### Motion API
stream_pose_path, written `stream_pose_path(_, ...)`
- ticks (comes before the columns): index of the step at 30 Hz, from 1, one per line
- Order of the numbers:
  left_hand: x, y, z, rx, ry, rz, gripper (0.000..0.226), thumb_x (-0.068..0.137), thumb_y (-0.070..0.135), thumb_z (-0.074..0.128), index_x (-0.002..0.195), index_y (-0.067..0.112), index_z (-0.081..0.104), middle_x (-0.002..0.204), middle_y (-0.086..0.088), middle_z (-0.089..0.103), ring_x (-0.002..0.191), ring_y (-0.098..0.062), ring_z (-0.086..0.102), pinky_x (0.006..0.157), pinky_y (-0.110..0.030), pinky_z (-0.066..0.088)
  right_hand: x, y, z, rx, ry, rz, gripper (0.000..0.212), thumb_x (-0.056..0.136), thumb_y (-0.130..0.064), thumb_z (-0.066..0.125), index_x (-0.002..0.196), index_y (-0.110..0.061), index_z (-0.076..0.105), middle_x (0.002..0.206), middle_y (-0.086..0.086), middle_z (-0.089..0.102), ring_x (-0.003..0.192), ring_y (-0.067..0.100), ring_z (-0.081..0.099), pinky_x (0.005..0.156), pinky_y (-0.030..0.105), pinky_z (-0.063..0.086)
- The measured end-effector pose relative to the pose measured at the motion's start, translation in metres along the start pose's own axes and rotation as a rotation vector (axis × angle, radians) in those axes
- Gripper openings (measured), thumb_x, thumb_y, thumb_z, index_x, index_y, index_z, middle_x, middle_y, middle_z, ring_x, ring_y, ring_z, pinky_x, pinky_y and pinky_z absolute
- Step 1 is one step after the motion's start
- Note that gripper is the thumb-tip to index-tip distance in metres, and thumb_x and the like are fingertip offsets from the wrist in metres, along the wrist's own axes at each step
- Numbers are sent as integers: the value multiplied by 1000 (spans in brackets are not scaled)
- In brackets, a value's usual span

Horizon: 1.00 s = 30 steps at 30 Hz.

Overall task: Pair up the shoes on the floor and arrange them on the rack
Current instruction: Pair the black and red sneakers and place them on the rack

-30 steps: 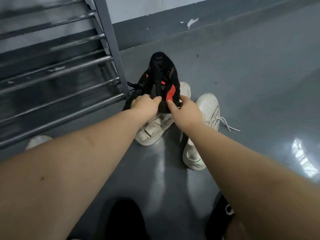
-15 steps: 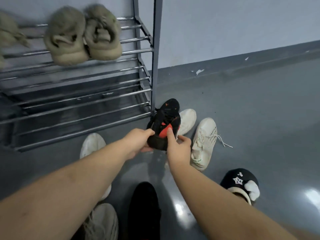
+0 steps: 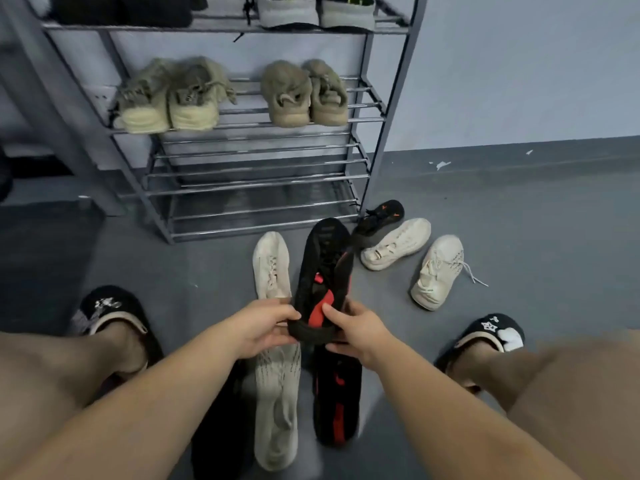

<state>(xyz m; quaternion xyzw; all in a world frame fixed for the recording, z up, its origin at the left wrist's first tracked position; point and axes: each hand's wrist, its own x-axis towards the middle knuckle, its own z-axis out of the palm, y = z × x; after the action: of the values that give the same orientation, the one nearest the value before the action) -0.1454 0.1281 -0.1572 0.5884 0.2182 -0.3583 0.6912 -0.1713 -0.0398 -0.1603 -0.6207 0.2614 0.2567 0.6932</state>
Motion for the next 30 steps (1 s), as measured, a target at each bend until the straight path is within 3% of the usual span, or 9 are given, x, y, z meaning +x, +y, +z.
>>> stream_pose_path(4,-16,-41,-8,-67,-84,-22,37,86,-12,46,115,6,61,105,-16,69,99,-29,65,92,-42,51,-18,34,0,-4,-18,-41,39,87,-17,67,122,-28,54,102,-2,68,87,17,67,55,24,55)
stream_pose_path(9,-20,-61,-11,26,-110,-58,43,86,-14,47,121,8,57,115,-18,65,104,-29,64,89,-38,52,-29,49,-6,-88,-37,-37,51,84,-14,71,127,-32,51,108,0,67,96,22,68,73,34,59)
stream_pose_path(12,-15,-68,-5,51,-118,-90,44,85,-14,46,123,7,55,109,-15,66,97,-26,66,78,-34,56,-27,58,-12,-102,-8,9,57,82,-12,73,132,-22,49,114,4,67,93,21,68,68,32,59)
stream_pose_path(18,5,-67,22,148,-205,-176,29,90,-12,42,101,10,59,96,-9,67,89,-21,64,79,-32,53,-17,62,-36,-152,20,142,46,79,-23,75,120,-13,56,99,2,68,86,18,67,68,30,58)
stream_pose_path(20,14,-77,31,140,-205,-219,28,91,-10,43,103,10,59,96,-8,67,90,-21,64,85,-34,51,-15,66,-43,-151,56,175,51,78,-19,77,123,-12,54,105,6,66,87,20,66,63,29,58)
stream_pose_path(24,25,-118,45,135,-172,-268,38,93,3,53,128,16,52,110,-3,65,103,-19,61,88,-32,50,-18,91,-60,1,133,208,53,82,0,70,130,-4,47,107,12,59,70,17,60,40,22,52)
stream_pose_path(26,30,-137,49,200,-125,-253,46,93,11,56,136,20,45,120,-3,62,108,-19,58,93,-32,46,-19,104,-69,5,158,215,54,83,3,67,132,-3,46,107,11,58,68,15,59,38,21,51)
stream_pose_path(30,43,-148,43,427,29,-176,60,87,6,64,142,9,38,131,-11,55,122,-25,52,101,-31,40,-7,114,-93,-87,198,179,60,81,7,67,135,-3,44,93,-1,60,71,16,58,67,38,59)
